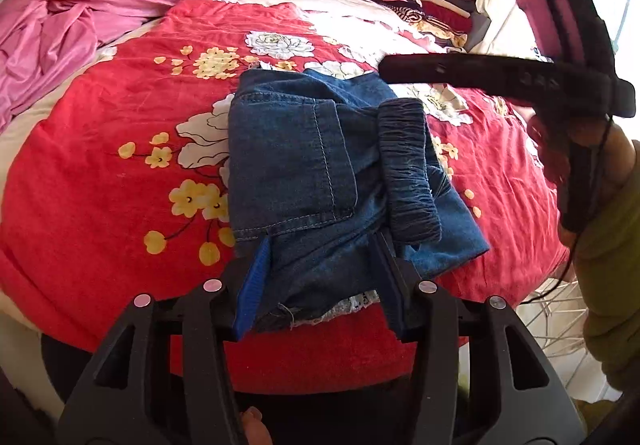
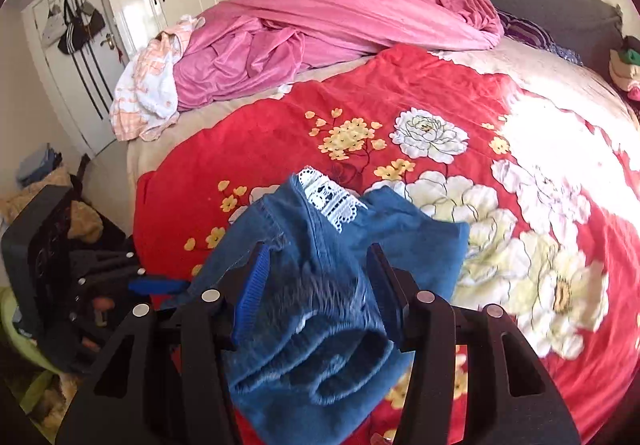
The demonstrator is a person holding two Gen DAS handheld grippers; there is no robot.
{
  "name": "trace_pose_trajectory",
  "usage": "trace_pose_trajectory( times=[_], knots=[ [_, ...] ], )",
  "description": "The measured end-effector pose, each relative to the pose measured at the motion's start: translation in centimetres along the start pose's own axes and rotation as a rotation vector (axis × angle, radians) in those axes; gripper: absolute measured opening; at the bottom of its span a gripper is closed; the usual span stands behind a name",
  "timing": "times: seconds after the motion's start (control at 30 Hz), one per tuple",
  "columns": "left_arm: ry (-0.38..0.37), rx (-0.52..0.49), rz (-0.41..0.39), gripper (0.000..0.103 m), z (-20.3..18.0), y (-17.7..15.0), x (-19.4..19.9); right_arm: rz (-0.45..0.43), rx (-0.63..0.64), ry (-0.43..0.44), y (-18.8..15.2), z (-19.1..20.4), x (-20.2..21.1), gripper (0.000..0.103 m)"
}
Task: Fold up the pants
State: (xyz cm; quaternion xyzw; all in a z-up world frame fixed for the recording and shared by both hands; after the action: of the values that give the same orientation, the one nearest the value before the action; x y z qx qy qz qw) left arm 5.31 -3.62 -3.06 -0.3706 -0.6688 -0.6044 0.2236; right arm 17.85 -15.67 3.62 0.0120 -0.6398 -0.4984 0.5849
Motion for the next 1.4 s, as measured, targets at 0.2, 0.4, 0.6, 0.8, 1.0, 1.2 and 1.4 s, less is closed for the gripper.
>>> trace_pose_trajectory(
  times=[0.2, 0.4, 0.6, 0.8, 1.0, 1.2, 1.4],
  knots=[
    [-0.01, -0.021, 0.013, 0.041, -0.4, -0.6, -0.1, 0.167, 0.125, 0.005, 3.1, 1.2, -6.7, 0.039],
    [-0.046, 0.008, 0.01, 0.041, 0.3, -0.8, 0.1, 0.178, 0.217, -0.079, 3.0, 3.0, -8.1, 0.006],
    [-0.061, 0.009, 0.007, 0.041, 0.3, -0.9, 0.1, 0.171, 0.249, -0.179, 4.4, 2.2, -10.3, 0.006],
    [-0.08, 0.02, 0.017, 0.041, 0.4, -1.1, -0.1, 0.164, 0.148, -0.164, 4.1, 0.6, -11.6, 0.009],
    [-0.095, 0.03, 0.024, 0.041, 0.6, -1.2, -0.2, 0.027, 0.045, -0.109, 3.6, -0.1, -5.9, 0.025],
    [-0.099, 0.033, 0.021, 0.043, 0.6, -1.2, -0.1, -0.065, 0.008, -0.038, 0.1, 1.2, 0.9, 0.034],
    [-0.118, 0.047, 0.015, 0.043, 0.8, -1.4, 0.9, -0.058, 0.031, 0.004, -5.6, 3.8, 3.9, 0.034]
  ],
)
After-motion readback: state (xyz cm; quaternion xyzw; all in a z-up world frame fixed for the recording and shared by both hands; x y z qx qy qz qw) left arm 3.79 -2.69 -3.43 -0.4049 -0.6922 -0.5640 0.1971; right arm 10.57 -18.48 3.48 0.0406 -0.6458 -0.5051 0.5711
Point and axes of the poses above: each gripper's, at about its wrist camera, not at the fingertips, and x roughly against the way its jaws point, z to its left, y to its top, the point moved 1 cm from there along -x, roughly the way its jaws point, and after that the axes turned 3 degrees about -x, right-handed, at the moved point
